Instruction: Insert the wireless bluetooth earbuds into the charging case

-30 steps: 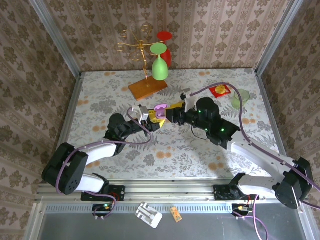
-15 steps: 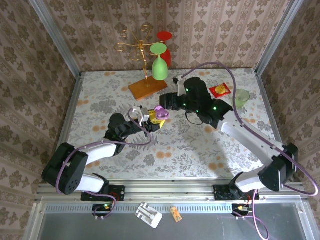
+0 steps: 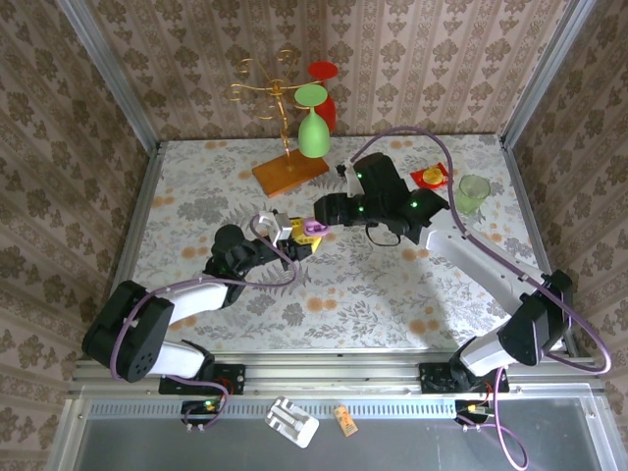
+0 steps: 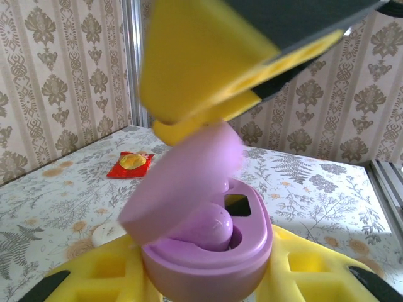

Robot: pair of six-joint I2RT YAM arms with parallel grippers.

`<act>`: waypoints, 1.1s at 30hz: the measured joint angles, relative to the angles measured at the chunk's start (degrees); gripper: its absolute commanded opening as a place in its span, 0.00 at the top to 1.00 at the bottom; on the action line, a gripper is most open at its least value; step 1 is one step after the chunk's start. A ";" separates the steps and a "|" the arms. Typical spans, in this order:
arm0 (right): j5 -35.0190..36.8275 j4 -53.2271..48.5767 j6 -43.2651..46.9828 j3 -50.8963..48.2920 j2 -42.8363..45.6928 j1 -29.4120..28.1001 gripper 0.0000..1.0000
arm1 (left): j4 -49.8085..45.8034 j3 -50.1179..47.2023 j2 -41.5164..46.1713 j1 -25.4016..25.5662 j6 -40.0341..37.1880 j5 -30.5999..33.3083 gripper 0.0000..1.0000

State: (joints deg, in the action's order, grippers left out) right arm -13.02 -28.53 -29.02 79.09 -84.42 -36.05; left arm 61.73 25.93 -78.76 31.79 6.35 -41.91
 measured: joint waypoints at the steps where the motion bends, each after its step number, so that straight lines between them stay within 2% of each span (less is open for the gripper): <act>1: -0.85 0.55 -0.61 -0.94 0.68 0.24 0.38 | 0.02 0.00 0.00 -0.02 0.00 0.13 0.78; 6: -8.17 8.39 -6.25 -8.85 5.66 3.34 0.36 | 0.02 0.00 0.50 -0.02 0.02 0.22 0.78; 11: -17.68 21.46 -17.09 -17.53 7.58 6.71 0.35 | 0.07 0.00 1.70 0.00 0.07 0.79 0.78; 19: -27.39 39.15 -33.66 -26.01 7.39 6.51 0.39 | 0.94 0.00 2.01 -0.07 0.11 1.51 0.78; 28: -30.03 52.28 -44.02 -27.96 2.54 5.51 0.51 | 2.08 0.07 2.01 -0.11 1.22 1.84 0.78; 33: -30.67 56.19 -47.65 -28.22 1.09 5.44 0.68 | 2.71 0.07 2.01 -0.17 1.86 1.66 0.78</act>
State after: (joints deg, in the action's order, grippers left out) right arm -43.68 27.66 -76.66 50.87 -83.33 -30.61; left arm 64.45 26.00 -76.75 31.62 8.21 -40.25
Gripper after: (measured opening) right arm 0.362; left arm 0.342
